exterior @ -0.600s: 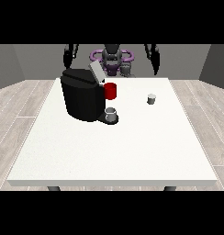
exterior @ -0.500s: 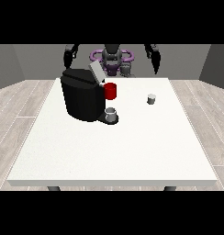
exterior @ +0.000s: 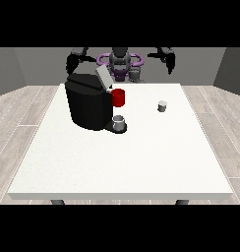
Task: Insert the coffee pod into the coffee machine and close the lid
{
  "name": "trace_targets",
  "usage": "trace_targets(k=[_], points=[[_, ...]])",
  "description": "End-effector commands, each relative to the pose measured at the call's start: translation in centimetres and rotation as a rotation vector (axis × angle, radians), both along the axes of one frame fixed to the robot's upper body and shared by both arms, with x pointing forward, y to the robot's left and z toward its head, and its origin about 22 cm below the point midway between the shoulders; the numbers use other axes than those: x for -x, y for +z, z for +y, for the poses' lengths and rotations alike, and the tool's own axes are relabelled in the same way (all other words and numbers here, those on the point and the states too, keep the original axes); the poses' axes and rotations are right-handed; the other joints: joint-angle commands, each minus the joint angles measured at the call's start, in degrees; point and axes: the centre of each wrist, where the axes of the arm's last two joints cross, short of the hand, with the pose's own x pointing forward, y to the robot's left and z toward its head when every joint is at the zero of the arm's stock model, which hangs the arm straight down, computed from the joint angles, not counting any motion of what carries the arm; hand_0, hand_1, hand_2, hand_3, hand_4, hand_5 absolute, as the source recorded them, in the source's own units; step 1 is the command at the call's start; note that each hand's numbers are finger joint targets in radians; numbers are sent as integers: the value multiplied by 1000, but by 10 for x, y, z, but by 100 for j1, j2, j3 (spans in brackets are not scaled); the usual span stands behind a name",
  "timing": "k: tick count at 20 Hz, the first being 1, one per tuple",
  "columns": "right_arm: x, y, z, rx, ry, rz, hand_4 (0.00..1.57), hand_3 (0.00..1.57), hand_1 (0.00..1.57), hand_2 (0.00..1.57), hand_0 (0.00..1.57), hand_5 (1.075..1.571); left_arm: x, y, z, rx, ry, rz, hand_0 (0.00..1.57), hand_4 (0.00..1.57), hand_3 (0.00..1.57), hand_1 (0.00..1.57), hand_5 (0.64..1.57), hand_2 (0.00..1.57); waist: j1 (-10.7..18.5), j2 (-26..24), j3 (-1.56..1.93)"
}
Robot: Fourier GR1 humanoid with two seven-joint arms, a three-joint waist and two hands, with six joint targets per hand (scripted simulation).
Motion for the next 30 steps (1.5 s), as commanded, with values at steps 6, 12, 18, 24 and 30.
trace_targets(k=[6,12,18,24,30], points=[[-2,3,4,-23,-7,-29,177,0,0,0,0,1571,-20,26,50,-258,6,-4,0,0,0,0,1571,0,-214,137,3],[-7,-2,13,-51,30,-85,192,0,0,0,0,1571,-57,40,55,-242,-3,85,0,0,0,0,1571,0,-534,531,3],[-32,46,35,-46,110,-137,259,0,0,0,0,1571,-84,51,92,-328,61,113,0,0,0,0,1571,0,-861,1003,-1],[-43,55,44,-19,82,-152,397,0,0,0,0,1571,-99,39,101,-333,98,157,0,0,0,0,1571,0,-867,1341,-2],[-57,38,28,14,45,-71,407,0,0,0,0,1571,-110,30,79,-432,47,235,0,0,0,0,1571,0,-651,1282,1]])
